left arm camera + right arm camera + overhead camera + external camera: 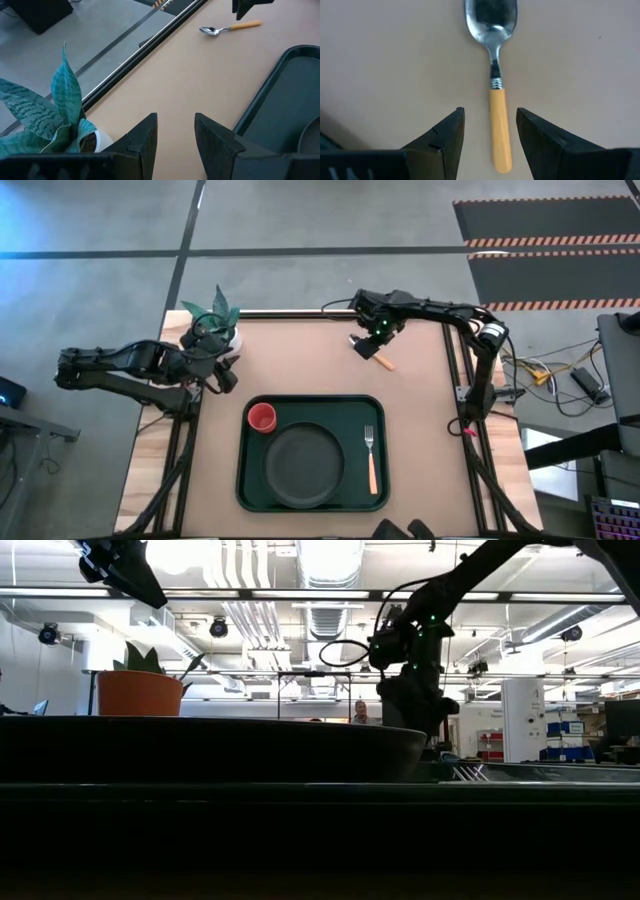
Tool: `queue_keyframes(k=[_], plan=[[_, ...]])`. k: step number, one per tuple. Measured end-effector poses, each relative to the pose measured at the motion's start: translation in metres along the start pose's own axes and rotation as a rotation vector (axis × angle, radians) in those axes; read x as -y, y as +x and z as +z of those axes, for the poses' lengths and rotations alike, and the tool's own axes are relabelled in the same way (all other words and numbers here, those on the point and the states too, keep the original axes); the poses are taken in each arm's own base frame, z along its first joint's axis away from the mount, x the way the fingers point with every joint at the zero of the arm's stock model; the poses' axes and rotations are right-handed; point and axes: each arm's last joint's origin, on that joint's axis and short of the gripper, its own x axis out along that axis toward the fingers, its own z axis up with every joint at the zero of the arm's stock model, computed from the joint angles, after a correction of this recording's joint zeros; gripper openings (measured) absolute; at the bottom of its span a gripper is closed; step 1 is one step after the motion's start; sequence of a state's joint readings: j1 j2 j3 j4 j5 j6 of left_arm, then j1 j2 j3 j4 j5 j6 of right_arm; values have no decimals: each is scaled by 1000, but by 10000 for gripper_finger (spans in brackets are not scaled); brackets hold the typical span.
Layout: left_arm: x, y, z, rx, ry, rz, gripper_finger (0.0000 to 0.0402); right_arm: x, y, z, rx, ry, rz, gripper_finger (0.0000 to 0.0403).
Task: Pick and place plate/cup/fork/spoon on tray
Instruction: Put the yellow spoon on the black serving tray to the right side of the black plate
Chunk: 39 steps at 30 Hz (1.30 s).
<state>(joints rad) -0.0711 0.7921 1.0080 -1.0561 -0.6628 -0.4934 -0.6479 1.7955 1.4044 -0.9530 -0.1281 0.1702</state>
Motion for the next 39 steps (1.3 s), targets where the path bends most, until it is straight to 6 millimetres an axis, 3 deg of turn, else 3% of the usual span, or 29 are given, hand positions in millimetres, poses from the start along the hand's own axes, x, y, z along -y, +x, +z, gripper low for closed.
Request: queue_keyframes(k=[19, 25, 33, 39], plan=[[0, 0, 0, -1, 2, 0, 112, 8, 76, -4, -225, -18, -33, 167], [1, 1, 0, -2, 3, 2, 112, 8, 81, -4, -235, -18, -41, 134], [1, 1, 0, -5, 5, 3, 112, 9, 80, -3, -226, 6, -48, 34], [1, 1, 0, -4, 5, 3, 112, 8, 79, -3, -219, 47, -46, 33]])
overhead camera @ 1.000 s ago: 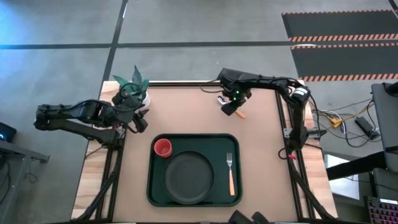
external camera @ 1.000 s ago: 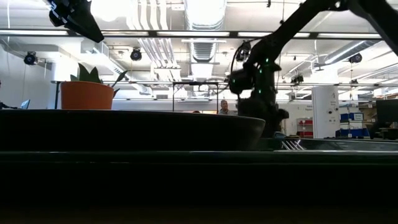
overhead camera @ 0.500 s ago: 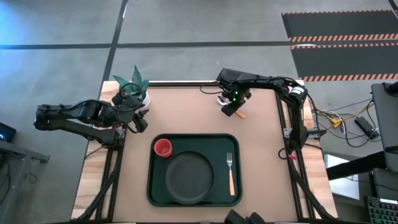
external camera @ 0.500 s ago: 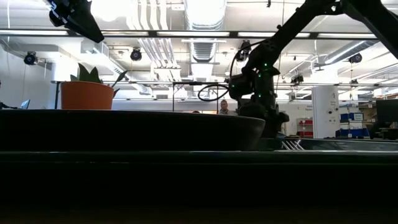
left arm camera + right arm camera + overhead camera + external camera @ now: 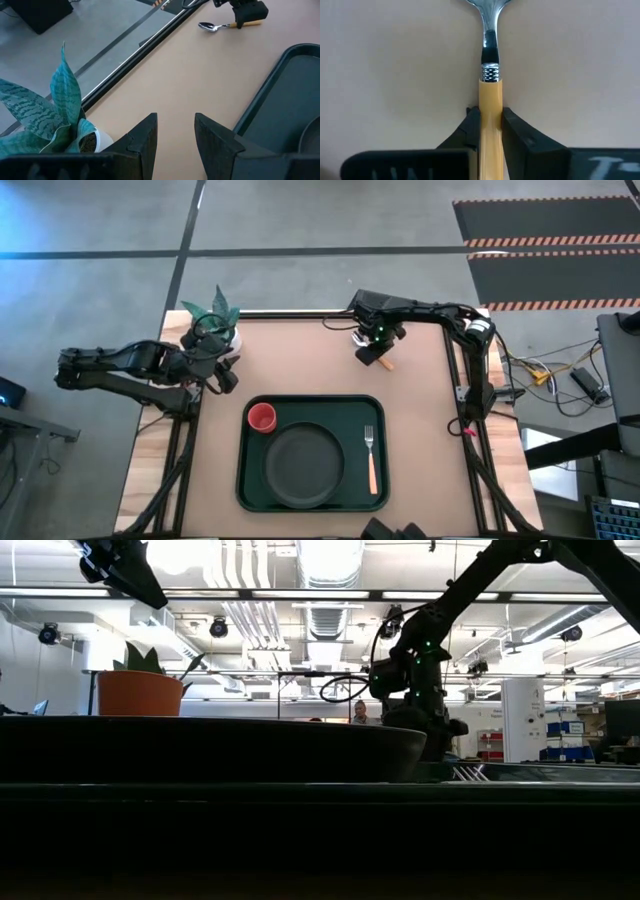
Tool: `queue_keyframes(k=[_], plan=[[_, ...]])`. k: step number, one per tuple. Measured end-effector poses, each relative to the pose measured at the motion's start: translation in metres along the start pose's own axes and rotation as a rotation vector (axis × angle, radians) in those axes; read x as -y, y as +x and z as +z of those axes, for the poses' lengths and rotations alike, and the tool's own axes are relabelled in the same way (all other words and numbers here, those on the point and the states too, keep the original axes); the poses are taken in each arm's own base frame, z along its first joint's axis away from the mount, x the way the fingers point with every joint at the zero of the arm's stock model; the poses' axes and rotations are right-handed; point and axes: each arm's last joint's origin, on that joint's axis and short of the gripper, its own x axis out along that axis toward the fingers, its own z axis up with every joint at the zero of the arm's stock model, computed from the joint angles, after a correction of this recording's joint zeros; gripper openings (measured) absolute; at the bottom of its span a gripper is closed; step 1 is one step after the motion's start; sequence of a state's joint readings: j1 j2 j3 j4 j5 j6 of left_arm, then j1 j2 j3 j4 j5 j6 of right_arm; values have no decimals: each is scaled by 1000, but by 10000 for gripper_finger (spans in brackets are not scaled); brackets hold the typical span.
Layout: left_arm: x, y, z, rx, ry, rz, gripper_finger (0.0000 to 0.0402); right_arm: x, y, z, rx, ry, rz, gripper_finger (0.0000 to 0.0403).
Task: Pick and place plate/cup/fork/spoon on tray
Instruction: Put the yellow spoon on the black serving tray to the right side of the black plate
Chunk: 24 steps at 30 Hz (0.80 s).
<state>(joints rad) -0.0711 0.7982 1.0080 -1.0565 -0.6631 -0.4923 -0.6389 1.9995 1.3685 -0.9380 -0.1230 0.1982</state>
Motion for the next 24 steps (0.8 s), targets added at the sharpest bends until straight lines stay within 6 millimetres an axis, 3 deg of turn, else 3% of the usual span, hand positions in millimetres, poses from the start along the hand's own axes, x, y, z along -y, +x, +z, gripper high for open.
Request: queue_keyframes(k=[7, 11, 19, 24], plan=[[0, 0, 0, 0, 1, 0, 112, -6, -36, -12, 83, 56, 13, 33], [0, 0, 0, -1, 10, 0, 112, -13, -83, -32, 202, 92, 52, 33], [0, 0, 0, -1, 57, 1, 112, -44, -157, -94, 400, 178, 146, 33], [0, 0, 0, 2, 70, 7, 112, -81, -176, -138, 446, 228, 243, 33]])
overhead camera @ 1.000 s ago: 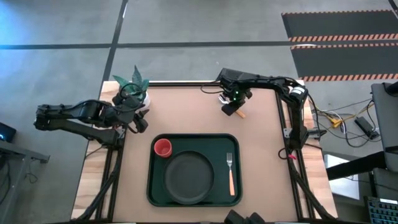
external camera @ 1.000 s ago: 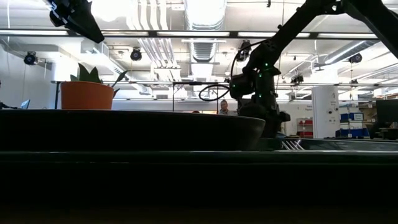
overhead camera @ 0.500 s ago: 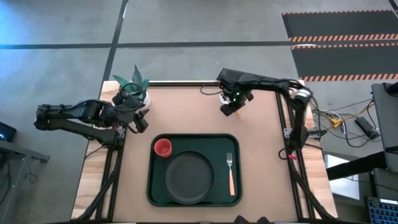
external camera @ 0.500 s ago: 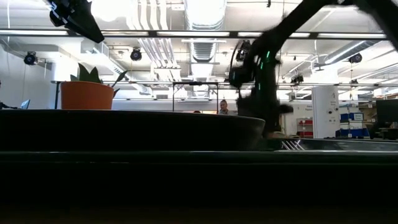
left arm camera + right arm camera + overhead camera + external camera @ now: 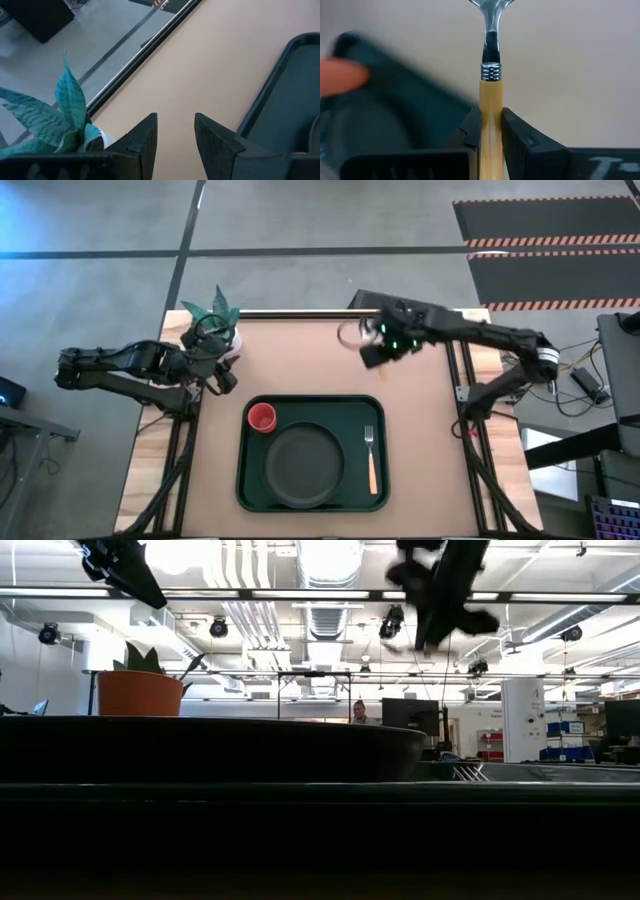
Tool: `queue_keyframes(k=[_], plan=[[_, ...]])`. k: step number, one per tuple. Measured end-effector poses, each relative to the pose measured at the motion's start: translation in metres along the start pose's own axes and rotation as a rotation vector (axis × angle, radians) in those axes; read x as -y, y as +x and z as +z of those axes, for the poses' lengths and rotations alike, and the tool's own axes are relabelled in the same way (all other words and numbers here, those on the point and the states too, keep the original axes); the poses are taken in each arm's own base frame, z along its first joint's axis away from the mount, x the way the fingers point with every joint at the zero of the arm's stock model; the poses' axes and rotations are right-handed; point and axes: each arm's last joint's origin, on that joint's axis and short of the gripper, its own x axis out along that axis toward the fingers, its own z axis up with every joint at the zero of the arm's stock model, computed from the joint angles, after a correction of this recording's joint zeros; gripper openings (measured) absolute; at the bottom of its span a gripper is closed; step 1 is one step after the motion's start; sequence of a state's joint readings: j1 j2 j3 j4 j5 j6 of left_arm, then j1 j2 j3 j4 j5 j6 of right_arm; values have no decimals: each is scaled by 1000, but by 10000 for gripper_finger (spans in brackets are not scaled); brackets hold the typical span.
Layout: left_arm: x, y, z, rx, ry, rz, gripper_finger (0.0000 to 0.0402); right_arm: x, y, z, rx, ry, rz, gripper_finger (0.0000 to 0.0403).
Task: Pick and place plate/cup/fork/spoon on tray
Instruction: Put the yellow spoon on the black serving tray to the right side of the black plate
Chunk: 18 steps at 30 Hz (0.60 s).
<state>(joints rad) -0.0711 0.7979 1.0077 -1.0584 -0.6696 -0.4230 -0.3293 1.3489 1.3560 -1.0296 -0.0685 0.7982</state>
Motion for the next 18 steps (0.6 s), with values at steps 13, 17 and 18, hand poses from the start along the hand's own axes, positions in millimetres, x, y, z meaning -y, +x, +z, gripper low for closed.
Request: queue_keyframes(k=[13, 17, 18], plan=[[-1, 0, 0, 10, 72, 19, 112, -83, 7, -137, 14, 222, 0, 33], [0, 0, 1, 11, 72, 27, 112, -99, 35, -177, -5, 370, -61, 33], [0, 1, 1, 10, 76, 28, 112, -103, 41, -186, -8, 397, -71, 33]])
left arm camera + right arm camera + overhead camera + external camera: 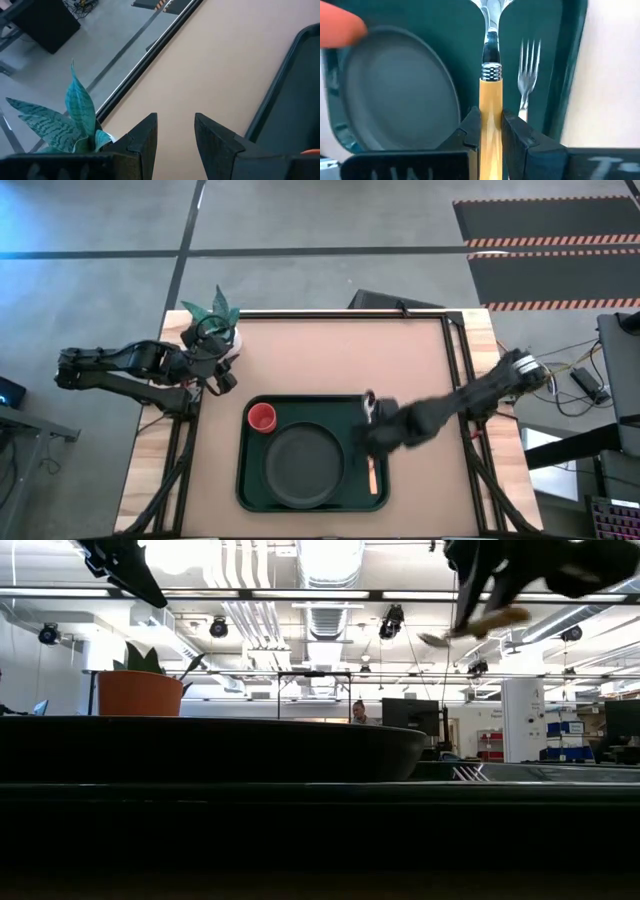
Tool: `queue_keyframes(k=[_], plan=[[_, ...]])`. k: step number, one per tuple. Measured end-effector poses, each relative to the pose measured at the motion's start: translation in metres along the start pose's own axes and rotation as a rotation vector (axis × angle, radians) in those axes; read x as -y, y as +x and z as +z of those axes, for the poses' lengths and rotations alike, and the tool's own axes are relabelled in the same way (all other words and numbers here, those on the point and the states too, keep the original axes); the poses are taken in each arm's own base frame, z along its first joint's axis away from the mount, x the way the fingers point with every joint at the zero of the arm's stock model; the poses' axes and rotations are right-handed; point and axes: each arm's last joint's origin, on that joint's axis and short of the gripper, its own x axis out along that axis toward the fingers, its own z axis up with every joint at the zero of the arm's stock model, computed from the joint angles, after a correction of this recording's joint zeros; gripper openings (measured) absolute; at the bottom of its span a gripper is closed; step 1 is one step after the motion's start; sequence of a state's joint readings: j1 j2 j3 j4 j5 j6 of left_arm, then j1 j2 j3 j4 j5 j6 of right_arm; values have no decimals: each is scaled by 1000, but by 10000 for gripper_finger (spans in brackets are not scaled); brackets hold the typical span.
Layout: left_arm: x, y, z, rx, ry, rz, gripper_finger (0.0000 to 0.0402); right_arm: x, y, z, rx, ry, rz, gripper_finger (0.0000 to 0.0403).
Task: Pick and place plate/cup/fork/spoon on tray
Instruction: Put the yellow spoon on the black serving tray to the right side of the black plate
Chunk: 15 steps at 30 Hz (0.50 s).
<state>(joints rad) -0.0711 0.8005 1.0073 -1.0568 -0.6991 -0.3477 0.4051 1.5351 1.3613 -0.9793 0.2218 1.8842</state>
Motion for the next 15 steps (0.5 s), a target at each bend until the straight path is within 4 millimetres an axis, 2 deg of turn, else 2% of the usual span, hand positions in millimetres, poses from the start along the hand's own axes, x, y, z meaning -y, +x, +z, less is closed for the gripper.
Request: queue_keyframes(k=[4, 9, 12, 15], plan=[[0, 0, 0, 0, 71, 0, 112, -9, 31, -32, -14, 111, 8, 33], [1, 1, 0, -2, 127, 2, 112, -26, 64, -59, -42, 165, 46, 33], [0, 1, 0, -2, 129, 2, 112, -35, 72, -67, -47, 144, 43, 33], [0, 0, -1, -7, 134, 4, 112, -39, 72, -70, -62, 112, 29, 33]])
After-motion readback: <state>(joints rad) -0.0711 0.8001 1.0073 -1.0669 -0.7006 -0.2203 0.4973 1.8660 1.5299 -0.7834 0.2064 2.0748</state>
